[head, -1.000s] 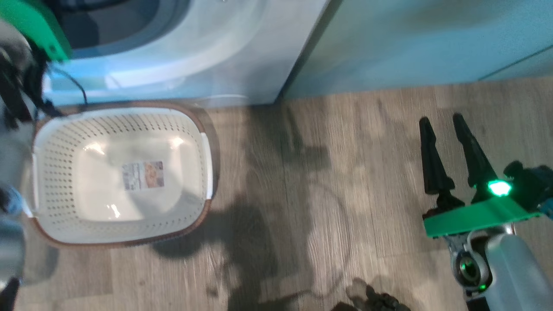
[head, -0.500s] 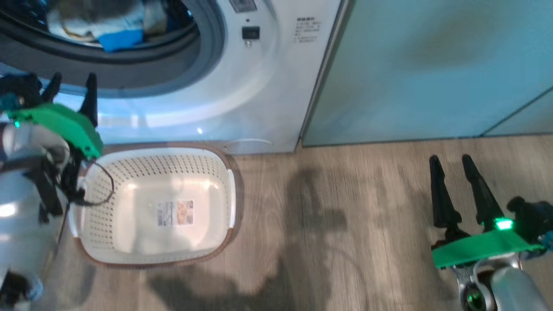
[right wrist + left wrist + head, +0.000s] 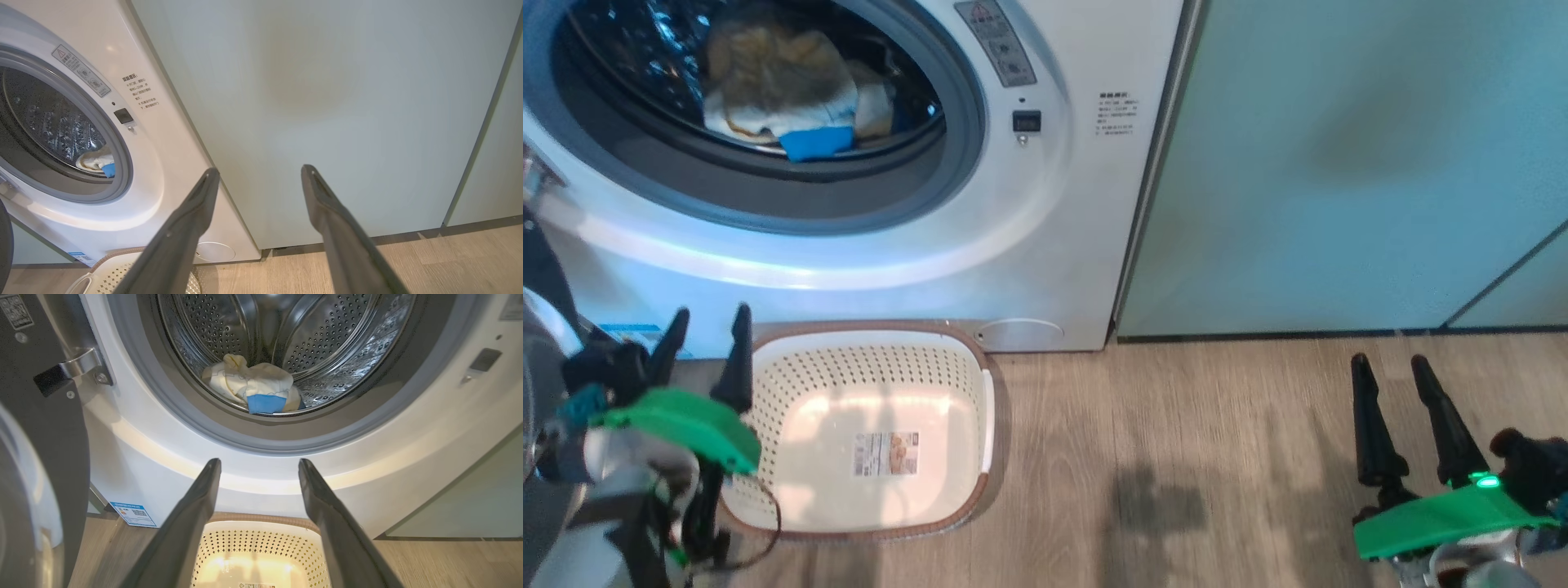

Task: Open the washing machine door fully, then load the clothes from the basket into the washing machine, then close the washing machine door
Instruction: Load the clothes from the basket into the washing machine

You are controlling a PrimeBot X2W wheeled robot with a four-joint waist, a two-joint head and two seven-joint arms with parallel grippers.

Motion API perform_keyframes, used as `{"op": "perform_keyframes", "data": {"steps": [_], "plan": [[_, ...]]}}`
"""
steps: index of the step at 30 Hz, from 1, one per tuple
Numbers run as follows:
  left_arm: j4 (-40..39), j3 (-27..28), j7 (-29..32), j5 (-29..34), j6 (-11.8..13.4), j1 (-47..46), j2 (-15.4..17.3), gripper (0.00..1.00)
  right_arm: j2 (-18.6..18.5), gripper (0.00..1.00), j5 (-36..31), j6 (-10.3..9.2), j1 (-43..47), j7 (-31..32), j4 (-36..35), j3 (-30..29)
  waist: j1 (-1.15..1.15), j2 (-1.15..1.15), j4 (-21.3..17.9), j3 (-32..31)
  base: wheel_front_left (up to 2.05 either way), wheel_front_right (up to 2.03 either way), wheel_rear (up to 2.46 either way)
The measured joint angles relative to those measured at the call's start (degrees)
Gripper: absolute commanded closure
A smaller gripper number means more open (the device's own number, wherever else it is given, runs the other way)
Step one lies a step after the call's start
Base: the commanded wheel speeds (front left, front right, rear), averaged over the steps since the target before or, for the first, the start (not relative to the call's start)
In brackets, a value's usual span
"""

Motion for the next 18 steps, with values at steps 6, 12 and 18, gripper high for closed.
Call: {"op": "perform_keyframes", "data": {"steps": [6,12,18], "plan": [[-7.22,2.14,0.0,2.09,0.24,8.0,-0.22,0.0,0.01,0.0,-0.14,0.0,1.94,0.0,0.09,-0.05,0.0,0.0,0.72,-2.69,0.0,0.0,0.0],[-10.92,3.49,0.0,4.02,0.21,12.61,-1.34,0.0,0.0,0.0,-0.14,0.0,3.47,0.0,0.34,0.0,0.0,0.0,1.13,-5.23,0.0,0.0,0.0],[-12.48,4.91,-0.01,5.42,-0.66,15.53,-2.86,0.0,-0.12,0.0,-0.48,0.0,5.44,0.0,0.32,-0.33,0.0,0.0,1.46,-7.46,0.0,0.0,0.0]]}}
